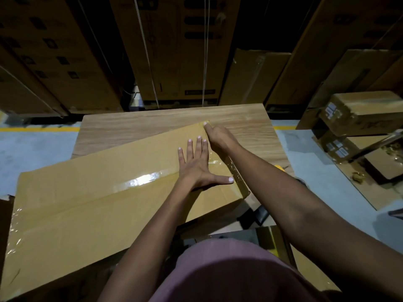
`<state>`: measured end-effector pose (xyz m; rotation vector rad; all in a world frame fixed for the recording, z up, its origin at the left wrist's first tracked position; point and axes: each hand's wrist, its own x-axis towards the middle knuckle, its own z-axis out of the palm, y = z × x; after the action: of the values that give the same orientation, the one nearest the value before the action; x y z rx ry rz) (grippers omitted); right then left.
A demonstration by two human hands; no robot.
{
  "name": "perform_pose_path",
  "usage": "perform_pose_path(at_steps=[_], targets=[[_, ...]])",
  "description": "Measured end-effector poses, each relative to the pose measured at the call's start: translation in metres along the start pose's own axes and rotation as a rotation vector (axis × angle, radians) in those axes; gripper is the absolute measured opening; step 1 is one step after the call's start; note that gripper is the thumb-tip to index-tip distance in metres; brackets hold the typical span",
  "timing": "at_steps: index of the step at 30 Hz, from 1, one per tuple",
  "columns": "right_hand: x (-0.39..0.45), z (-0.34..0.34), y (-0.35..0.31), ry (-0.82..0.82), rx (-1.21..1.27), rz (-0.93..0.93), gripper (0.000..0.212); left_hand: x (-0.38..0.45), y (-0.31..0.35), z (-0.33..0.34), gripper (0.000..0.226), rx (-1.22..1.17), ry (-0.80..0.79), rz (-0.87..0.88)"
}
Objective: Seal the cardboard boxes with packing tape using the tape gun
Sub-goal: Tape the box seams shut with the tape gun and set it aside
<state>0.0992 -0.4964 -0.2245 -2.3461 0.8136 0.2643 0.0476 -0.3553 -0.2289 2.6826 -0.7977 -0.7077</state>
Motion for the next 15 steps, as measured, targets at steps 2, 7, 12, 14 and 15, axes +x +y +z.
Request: perform_pose_path(at_steps=[2,7,12,14,15], targets=[[0.000,0.003,0.004,-0.008,0.037,0.025,0.081,0.000,0.000,0.001,0.155,-0.008,0.006,0.008],[-0.057,0.010,0.046,-0.005,0.140,0.025,0.073,-0.002,0.000,0.007,0.152,0.005,0.057,0.021],[-0.084,0.016,0.079,-0.006,0.052,0.091,0.078,-0.005,-0.003,0.009,0.152,0.033,0.067,0.053],[-0.079,0.014,0.061,0.050,0.011,0.080,0.075,-0.005,-0.007,0.007,0.155,0.038,0.029,0.099],[-0.076,0.013,0.051,0.076,0.001,0.072,0.073,-0.005,-0.009,0.005,0.157,0.040,0.006,0.122]])
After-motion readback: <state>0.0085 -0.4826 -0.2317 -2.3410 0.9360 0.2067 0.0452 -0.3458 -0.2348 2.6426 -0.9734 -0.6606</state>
